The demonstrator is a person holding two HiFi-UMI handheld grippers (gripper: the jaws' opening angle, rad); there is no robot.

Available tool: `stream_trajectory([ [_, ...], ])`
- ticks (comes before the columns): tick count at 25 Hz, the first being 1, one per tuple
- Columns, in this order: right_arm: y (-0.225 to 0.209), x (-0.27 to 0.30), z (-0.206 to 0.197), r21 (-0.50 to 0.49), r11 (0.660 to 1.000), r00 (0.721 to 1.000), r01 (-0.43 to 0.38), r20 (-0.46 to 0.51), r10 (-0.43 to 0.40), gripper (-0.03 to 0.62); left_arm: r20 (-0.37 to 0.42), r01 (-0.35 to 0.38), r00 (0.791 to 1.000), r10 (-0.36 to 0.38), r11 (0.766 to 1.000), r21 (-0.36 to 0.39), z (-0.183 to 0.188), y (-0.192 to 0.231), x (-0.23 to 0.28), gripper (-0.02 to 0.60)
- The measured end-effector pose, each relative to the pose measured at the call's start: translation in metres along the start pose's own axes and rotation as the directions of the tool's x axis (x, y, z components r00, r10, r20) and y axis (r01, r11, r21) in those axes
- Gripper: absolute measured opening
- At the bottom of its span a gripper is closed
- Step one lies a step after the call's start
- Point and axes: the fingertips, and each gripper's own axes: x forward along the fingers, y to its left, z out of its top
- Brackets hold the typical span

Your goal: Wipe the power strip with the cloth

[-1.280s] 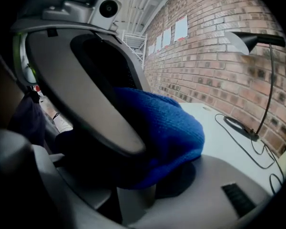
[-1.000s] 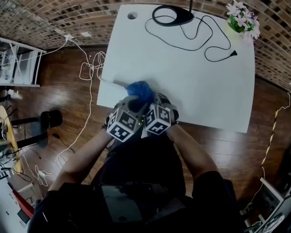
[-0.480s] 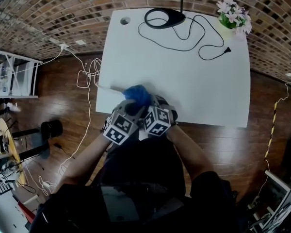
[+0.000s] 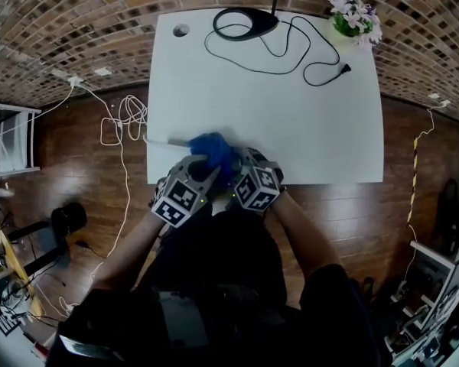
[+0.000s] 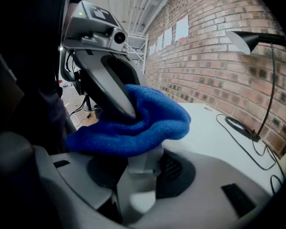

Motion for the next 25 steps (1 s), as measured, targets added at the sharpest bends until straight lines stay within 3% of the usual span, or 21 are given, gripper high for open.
stream_trajectory([
  [6, -0.003, 0.000, -0.001, 0.024, 1.000, 1.000, -0.003, -0.017, 0.004, 0.163, 0.029, 0.032, 0.999, -0.032, 0.999, -0.005, -0.009, 0.017, -0.014, 0.063],
  [25, -0.004, 0.001, -0.005, 0.083, 0.996, 0.998, -0.022, -0.054, 0.027, 0.163, 0.043, -0.132, 0.990, 0.132, 0.991, 0.001, -0.050, 0.095, -0.071, 0.063],
])
